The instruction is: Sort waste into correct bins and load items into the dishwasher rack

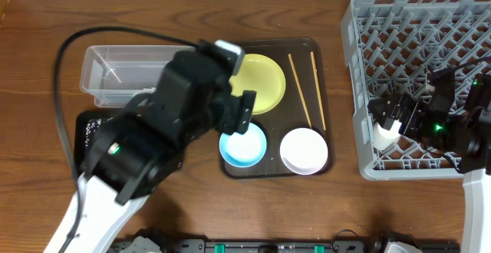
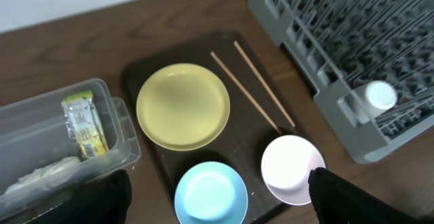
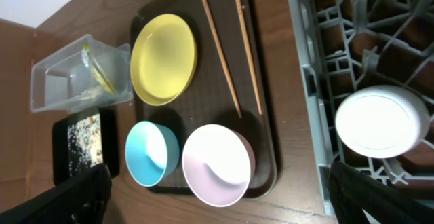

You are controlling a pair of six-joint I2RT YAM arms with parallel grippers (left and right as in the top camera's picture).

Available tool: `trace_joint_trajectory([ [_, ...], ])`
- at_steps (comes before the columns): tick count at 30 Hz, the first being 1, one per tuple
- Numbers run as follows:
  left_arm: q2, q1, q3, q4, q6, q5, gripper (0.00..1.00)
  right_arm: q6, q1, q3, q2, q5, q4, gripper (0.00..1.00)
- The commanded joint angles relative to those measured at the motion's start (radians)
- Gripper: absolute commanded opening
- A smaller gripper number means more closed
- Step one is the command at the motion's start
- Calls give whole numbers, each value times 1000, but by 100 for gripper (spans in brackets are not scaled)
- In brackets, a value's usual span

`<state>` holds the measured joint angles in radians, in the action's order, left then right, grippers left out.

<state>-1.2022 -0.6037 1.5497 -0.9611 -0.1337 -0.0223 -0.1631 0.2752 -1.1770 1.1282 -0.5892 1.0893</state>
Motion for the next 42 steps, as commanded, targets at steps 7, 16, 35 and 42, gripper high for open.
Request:
trace_joint_trajectory([
  [7,127,8,-3,-107,90,183,87,15,-8,-6,-3,17,3,99],
  [16,379,216,-332,209,122,114,88,15,-7,-6,-3,17,3,99],
  [35,1002,280,-1281,842,121,55,88,15,-7,-6,-3,17,3,99],
  [42,1143,280,-1426,847,118,56,88,15,-7,-6,-3,17,3,99],
])
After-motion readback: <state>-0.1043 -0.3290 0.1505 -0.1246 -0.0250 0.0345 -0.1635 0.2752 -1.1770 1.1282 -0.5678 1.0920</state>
